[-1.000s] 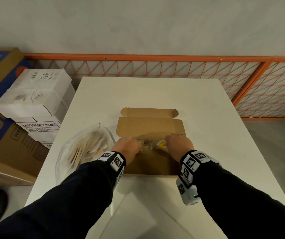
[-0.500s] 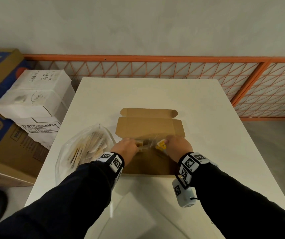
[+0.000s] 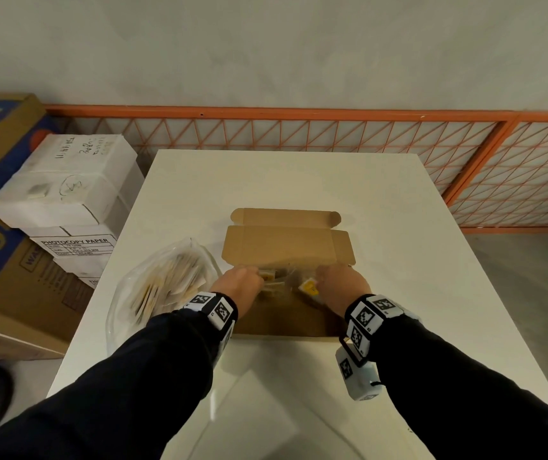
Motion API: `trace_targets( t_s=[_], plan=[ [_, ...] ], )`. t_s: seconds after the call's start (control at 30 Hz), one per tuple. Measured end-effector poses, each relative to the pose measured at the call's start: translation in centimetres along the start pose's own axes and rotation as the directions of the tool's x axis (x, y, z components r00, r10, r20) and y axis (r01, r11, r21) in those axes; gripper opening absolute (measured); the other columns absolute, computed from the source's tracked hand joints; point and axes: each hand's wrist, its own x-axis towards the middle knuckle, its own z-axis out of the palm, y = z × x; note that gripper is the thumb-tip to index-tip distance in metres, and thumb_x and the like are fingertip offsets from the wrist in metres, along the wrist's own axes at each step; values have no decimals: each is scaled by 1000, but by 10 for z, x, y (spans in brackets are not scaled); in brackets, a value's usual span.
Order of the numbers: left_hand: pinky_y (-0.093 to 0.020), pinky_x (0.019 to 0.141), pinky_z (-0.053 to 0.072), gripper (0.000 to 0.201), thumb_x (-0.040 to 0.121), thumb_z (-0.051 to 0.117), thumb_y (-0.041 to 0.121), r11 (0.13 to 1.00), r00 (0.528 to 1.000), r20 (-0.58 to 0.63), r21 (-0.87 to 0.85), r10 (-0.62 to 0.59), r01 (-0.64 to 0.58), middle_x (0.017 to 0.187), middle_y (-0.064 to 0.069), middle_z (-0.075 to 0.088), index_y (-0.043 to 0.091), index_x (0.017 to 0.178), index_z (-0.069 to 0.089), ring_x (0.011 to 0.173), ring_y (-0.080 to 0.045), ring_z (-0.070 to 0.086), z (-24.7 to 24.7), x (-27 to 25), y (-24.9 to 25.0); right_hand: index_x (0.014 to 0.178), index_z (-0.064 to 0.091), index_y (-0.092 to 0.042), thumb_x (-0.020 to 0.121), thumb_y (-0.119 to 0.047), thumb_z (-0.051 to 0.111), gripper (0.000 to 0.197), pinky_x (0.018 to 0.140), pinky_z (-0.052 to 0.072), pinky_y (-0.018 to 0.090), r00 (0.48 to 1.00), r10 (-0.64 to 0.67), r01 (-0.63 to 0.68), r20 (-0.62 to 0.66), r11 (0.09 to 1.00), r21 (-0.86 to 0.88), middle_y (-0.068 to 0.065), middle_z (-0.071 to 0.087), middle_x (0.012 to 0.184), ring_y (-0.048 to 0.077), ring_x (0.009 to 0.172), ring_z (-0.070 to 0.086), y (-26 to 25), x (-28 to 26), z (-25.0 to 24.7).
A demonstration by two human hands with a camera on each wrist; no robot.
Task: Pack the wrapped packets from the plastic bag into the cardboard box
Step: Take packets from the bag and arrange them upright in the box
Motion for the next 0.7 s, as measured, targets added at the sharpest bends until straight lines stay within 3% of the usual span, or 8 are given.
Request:
trace_targets(
  t_s=[0.1,0.2,0.33,0.47,0.6,0.7],
  plan=[
    [-27,74,43,23,88,40,1,1000,1000,-20,-18,-10,10,102,-9,61,7,94,62,91,-25,57,-6,-2,1,120,53,-13,96,-15,40,28,90,47,35,999,-42,41,-4,995,-95,9,60,121,27,111,57,1,0,1],
    [-26,66,37,20,89,38,1,997,996,-53,-48,-66,64,91,-7,59,15,89,52,75,-20,47,-11,-2,1,113,56,-11,95,-11,42,23,89,47,35,993,-108,100,-38,980,-175,9,62,116,28,111,56,2,0,-5],
    [-28,77,47,21,97,42,12,997,989,-123,-19,-79,77,102,-6,62,16,116,48,88,-21,55,-16,0,-1,118,54,-12,93,-4,39,30,92,44,36,970,-226,191,-90,937,-294,9,57,117,29,114,51,3,-1,-12],
    [-32,87,47,34,94,50,19,997,991,-111,-24,-70,68,110,-4,63,19,128,44,101,-20,55,-12,6,-4,120,53,-14,94,-8,38,30,97,40,38,984,-170,142,-60,935,-326,8,56,120,29,118,48,5,0,-12],
    [-33,87,43,36,91,45,3,994,995,-81,84,-58,65,111,-6,63,17,124,49,102,-23,55,-12,8,-4,113,60,-16,94,-11,40,27,97,39,38,983,-166,122,-82,914,-387,5,59,116,26,115,49,6,2,-11],
    [-33,89,42,35,92,44,2,989,992,-96,117,-85,96,109,-5,63,18,123,52,102,-23,55,-15,10,-7,110,61,-16,94,-11,40,27,94,37,37,978,-170,107,-117,904,-414,4,58,113,25,112,50,8,2,-12]
  ],
)
